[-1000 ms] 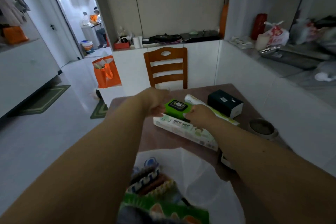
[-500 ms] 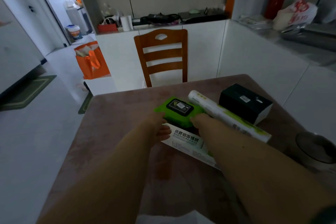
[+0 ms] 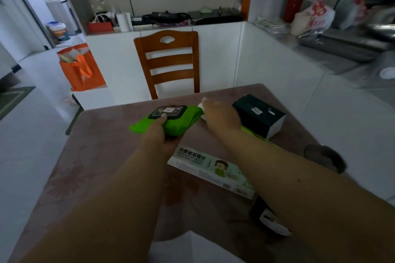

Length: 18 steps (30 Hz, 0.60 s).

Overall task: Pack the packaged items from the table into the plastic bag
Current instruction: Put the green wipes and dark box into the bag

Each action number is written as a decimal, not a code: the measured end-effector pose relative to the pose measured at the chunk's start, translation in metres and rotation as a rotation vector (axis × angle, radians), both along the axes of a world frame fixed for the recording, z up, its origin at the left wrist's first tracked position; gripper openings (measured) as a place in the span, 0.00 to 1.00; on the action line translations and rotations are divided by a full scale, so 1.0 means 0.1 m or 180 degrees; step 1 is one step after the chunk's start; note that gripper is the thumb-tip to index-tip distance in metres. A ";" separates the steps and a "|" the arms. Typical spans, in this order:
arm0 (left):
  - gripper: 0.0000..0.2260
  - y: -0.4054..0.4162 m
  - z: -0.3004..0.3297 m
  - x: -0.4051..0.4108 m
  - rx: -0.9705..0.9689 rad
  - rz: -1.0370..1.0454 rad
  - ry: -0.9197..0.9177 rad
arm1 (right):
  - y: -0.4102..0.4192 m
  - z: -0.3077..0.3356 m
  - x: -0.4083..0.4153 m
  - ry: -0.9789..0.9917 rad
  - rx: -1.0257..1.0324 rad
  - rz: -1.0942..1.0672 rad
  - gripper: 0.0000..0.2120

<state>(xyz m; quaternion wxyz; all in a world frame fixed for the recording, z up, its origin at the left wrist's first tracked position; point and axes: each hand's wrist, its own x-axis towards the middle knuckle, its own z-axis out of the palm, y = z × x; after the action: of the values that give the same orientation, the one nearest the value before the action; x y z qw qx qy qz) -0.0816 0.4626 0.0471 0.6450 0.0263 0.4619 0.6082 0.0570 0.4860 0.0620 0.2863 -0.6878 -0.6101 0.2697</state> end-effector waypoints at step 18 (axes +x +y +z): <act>0.05 -0.08 -0.32 0.36 0.0197 -0.1018 0.0364 | 0.67 -0.45 1.28 -0.1408 -0.1131 -0.0679 0.50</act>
<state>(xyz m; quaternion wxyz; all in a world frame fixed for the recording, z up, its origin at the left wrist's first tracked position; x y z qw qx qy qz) -0.0457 0.4546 0.0151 0.7052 0.1538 0.4689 0.5092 0.1854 0.5528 0.0168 0.0484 -0.8294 -0.5252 0.1843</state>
